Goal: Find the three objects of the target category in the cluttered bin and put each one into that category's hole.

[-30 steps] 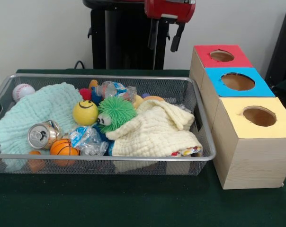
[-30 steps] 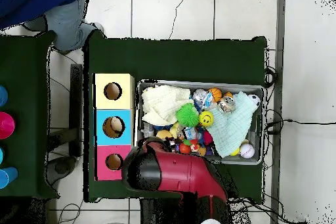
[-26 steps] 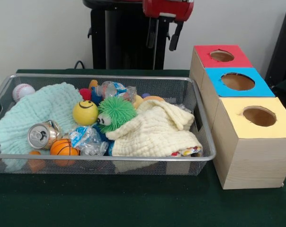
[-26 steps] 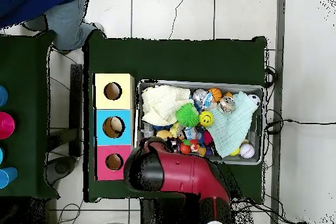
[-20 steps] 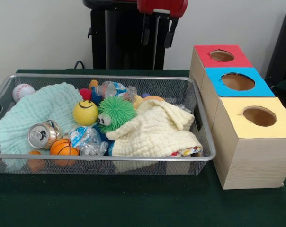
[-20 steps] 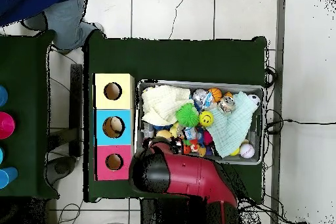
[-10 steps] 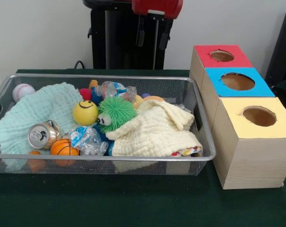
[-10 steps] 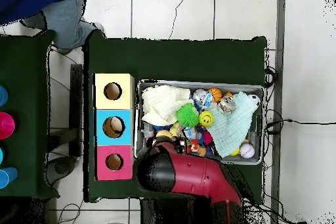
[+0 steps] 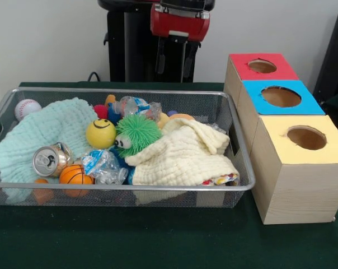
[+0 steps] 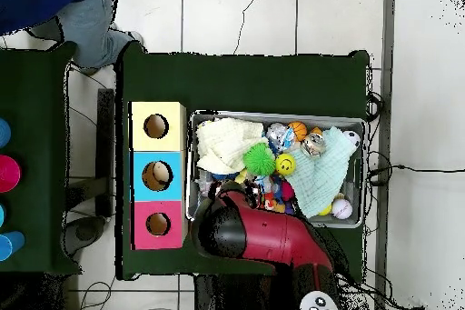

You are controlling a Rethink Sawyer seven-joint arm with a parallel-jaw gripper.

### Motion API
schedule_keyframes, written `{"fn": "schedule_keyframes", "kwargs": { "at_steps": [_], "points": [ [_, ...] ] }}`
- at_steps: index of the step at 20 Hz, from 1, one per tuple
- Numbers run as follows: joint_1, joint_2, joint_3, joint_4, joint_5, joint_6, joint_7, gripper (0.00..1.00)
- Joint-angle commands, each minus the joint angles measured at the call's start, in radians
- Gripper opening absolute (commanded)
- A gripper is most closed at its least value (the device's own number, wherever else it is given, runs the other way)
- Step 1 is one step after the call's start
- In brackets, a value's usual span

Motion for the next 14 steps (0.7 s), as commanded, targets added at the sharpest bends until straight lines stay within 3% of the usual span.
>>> {"fn": "schedule_keyframes", "kwargs": {
  "at_steps": [1, 7, 14],
  "points": [
    [-0.016, 0.085, 0.048, -0.063, -0.059, -0.027, 0.081, 1.0],
    [-0.026, 0.144, 0.031, -0.093, -0.08, -0.08, 0.082, 1.0],
    [0.021, 0.214, -0.065, -0.137, -0.112, -0.131, 0.122, 1.0]
  ]
}}
